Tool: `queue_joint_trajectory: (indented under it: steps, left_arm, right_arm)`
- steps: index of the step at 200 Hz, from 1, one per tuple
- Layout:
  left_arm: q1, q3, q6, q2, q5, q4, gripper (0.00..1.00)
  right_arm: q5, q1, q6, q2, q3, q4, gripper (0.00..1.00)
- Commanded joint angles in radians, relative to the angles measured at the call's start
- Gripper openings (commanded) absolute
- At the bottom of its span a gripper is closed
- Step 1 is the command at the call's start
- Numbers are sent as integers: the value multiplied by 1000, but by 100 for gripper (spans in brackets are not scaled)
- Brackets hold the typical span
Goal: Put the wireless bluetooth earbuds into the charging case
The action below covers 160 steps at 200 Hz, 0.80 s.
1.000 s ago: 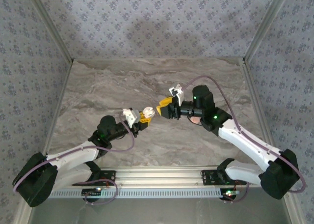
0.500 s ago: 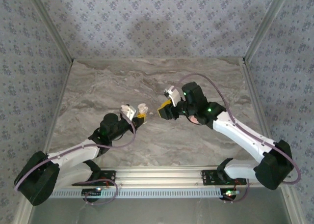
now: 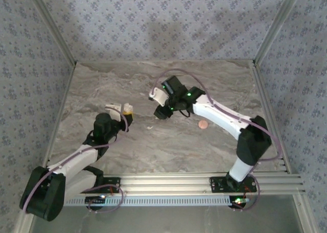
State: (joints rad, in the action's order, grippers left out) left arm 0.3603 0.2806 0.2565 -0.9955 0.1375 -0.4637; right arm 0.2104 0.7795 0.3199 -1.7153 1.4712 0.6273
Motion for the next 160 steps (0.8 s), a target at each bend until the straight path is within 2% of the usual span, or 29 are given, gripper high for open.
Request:
queue_joint_trajectory:
  steps: [1, 39, 68, 160]
  left_arm:
    - [-45, -27, 36, 40, -1, 43, 8]
    - [-101, -42, 33, 86, -22, 97, 8]
    - [-143, -53, 49, 106, -24, 113, 9]
    - [-175, -66, 74, 125, -14, 113, 10]
  right_arm:
    - [-70, 40, 131, -96, 103, 114, 42]
    - [-173, 102, 245, -315, 299, 281, 42]
    - [-207, 133, 294, -435, 393, 372, 44]
    - [-215, 147, 355, -585, 503, 391, 47]
